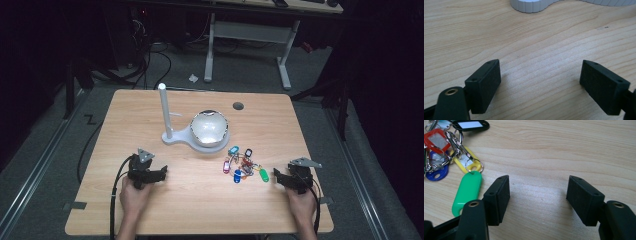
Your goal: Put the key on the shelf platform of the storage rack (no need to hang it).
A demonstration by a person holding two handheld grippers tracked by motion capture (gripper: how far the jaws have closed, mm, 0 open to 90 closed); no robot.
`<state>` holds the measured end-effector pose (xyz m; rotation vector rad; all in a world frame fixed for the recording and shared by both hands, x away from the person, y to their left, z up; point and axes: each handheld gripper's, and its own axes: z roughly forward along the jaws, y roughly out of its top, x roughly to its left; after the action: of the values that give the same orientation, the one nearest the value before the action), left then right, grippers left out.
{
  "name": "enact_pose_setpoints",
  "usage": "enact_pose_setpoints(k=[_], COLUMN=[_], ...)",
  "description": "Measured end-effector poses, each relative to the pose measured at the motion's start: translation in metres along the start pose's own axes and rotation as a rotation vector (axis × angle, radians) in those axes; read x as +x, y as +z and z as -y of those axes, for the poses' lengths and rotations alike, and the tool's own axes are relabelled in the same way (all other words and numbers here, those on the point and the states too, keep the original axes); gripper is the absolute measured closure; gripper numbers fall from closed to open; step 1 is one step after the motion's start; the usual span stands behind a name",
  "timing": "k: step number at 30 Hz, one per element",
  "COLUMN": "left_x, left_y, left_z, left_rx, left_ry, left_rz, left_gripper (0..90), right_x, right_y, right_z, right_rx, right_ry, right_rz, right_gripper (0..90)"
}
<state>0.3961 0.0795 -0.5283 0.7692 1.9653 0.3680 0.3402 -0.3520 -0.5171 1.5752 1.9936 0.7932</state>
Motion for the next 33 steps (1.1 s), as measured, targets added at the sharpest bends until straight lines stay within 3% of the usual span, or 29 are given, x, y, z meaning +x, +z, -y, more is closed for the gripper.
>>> enact_pose_setpoints(k=[33], left_x=[0.0], left_y=[0.0], left_z=[0.0], left_rx=[0.0], left_ry=[0.0], left_rz=[0.0], left_gripper=[17.5], right_x=[-0.0001], right_y=[-0.0004], right_z=[0.0003], right_rx=[-0.001], right_ry=[0.013], right_rz=[-0.001], right_gripper=[35.4])
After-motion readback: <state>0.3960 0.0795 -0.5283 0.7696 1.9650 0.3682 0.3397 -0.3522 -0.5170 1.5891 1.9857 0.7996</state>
